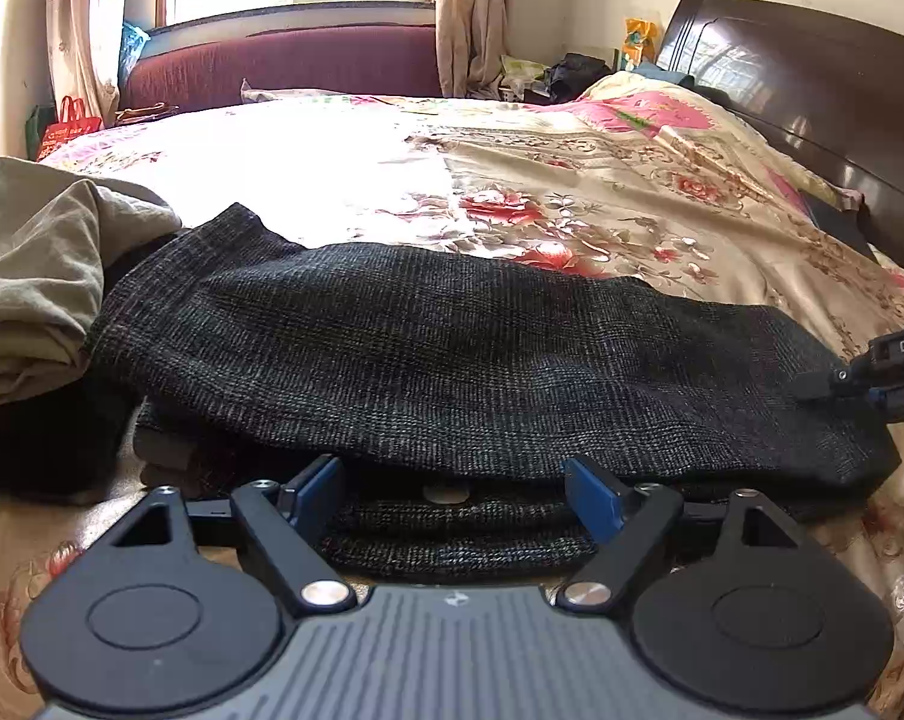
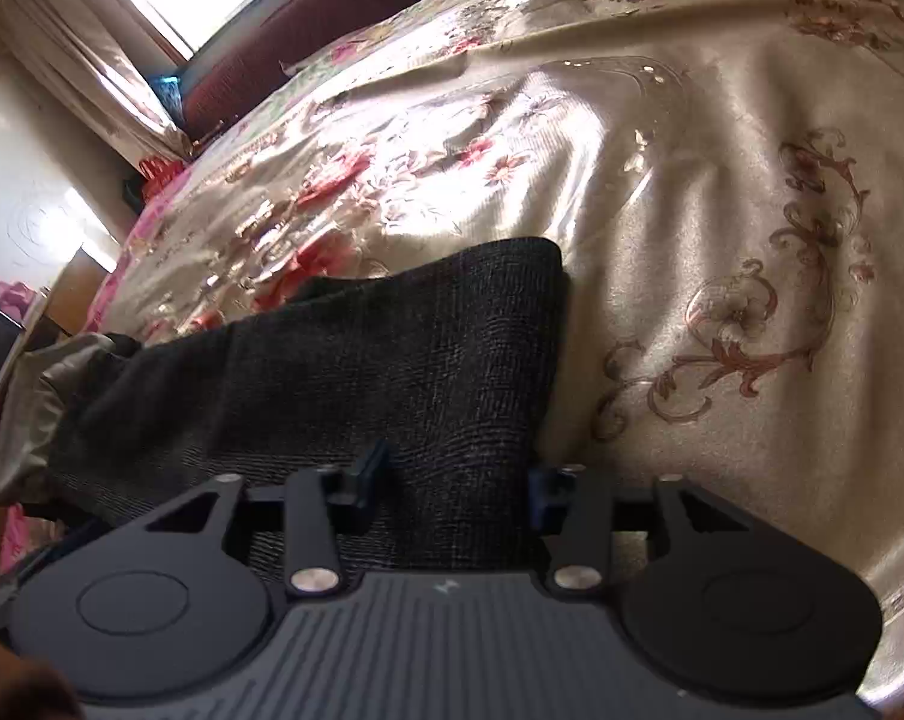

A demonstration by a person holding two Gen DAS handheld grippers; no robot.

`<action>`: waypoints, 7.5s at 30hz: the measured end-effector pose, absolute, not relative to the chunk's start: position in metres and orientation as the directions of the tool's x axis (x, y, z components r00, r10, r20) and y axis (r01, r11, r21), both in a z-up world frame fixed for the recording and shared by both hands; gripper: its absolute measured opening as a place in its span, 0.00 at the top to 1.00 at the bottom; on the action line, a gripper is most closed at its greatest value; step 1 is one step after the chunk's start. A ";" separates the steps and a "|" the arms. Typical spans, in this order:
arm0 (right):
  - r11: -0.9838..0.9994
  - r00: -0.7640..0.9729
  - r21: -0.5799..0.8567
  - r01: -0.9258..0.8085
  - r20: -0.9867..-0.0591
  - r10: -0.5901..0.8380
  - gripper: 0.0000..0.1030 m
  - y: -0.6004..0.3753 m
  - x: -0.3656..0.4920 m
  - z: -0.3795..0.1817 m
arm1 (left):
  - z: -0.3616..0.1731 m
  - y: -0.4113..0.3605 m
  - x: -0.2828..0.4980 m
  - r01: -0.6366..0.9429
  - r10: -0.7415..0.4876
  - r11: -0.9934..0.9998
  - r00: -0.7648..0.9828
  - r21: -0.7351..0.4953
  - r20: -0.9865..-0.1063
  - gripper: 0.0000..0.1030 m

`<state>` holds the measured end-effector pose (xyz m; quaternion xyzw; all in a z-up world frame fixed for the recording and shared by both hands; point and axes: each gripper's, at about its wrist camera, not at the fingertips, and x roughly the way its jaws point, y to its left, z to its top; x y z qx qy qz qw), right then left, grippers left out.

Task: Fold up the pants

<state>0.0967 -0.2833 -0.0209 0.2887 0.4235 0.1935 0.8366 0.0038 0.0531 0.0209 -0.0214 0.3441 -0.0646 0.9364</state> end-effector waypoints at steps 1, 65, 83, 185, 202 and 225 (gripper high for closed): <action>0.719 0.569 0.690 -0.084 -0.559 0.603 0.86 -0.289 0.094 -0.020 | 0.022 0.051 0.005 0.116 -0.139 0.990 0.751 -0.078 -0.646 0.10; 0.836 0.635 0.531 0.134 -0.694 0.339 0.65 -0.381 0.106 -0.035 | 0.039 -0.013 0.045 0.238 -0.198 0.971 0.806 -0.002 -0.557 0.05; 0.843 0.619 0.524 0.119 -0.704 0.350 0.64 -0.375 0.109 -0.033 | 0.029 -0.024 0.034 0.246 -0.150 0.965 0.812 0.097 -0.564 0.03; 0.856 0.598 0.217 -0.470 -0.635 0.489 0.65 -0.098 0.060 0.048 | 0.042 0.044 -0.010 0.002 0.016 1.000 0.731 0.026 -0.683 0.01; 0.862 0.589 0.266 -0.432 -0.641 0.493 0.64 -0.133 0.029 0.025 | 0.040 0.012 -0.003 -0.025 0.125 0.988 0.701 0.152 -0.702 0.00; 0.863 0.576 0.284 -0.417 -0.652 0.493 0.63 -0.136 0.024 0.016 | 0.041 0.004 -0.010 -0.002 0.103 0.989 0.714 0.145 -0.693 0.00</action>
